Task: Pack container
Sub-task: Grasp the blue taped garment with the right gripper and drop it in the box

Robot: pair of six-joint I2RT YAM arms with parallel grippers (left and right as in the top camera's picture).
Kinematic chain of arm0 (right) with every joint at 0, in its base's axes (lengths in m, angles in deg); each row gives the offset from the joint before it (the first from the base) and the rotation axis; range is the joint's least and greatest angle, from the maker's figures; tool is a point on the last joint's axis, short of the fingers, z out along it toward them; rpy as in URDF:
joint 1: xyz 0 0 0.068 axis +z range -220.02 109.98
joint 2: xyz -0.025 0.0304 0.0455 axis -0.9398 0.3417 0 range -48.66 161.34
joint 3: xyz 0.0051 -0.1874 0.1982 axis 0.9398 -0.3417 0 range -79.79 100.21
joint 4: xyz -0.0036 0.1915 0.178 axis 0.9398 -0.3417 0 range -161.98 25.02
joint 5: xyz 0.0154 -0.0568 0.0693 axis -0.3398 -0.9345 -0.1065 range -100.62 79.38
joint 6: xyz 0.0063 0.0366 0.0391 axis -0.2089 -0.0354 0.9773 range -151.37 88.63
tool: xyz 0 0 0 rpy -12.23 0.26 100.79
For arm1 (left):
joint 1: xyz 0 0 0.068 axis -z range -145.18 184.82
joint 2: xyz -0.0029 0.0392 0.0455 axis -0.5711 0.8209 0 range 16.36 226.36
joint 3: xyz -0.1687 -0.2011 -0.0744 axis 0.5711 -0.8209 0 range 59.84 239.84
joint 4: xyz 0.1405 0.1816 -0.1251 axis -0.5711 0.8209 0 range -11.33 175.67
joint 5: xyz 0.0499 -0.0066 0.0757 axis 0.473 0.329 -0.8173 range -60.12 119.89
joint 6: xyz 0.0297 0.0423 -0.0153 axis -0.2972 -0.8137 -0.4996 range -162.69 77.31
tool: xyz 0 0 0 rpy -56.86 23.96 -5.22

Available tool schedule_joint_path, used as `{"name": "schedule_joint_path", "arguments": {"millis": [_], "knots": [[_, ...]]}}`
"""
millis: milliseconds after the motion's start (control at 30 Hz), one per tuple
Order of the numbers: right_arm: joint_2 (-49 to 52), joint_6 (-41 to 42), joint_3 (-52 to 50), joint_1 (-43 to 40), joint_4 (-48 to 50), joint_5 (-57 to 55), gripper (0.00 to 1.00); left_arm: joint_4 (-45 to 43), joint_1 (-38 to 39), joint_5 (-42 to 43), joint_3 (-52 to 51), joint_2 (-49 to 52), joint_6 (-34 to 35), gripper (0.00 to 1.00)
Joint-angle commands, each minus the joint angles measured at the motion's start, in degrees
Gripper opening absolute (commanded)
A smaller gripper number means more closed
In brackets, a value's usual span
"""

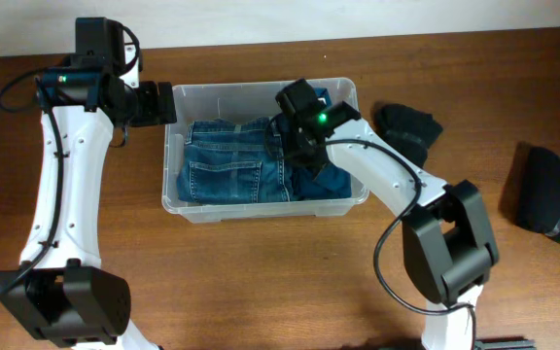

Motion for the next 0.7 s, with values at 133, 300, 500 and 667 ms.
{"name": "schedule_joint_path", "arguments": {"millis": [133,300,500,667], "knots": [[2.34,-1.11,-1.31,0.15,-2.49,5.18,0.04,0.15,-0.13,-0.39,-0.07,0.42,-0.94,0.99],[0.44,-3.23,12.94,-1.44,-14.23,5.07,0.25,0.15,-0.13,-0.39,-0.07,0.42,-0.94,0.99],[-0.52,-5.42,32.26,-5.07,-28.83,4.98,0.65,0.15,-0.13,-0.39,-0.07,0.42,-0.96,0.99],[-0.61,-7.08,40.96,-14.88,-39.93,4.31,0.86,0.72,-0.13,-0.37,-0.07,0.42,-0.94,0.99]]}}
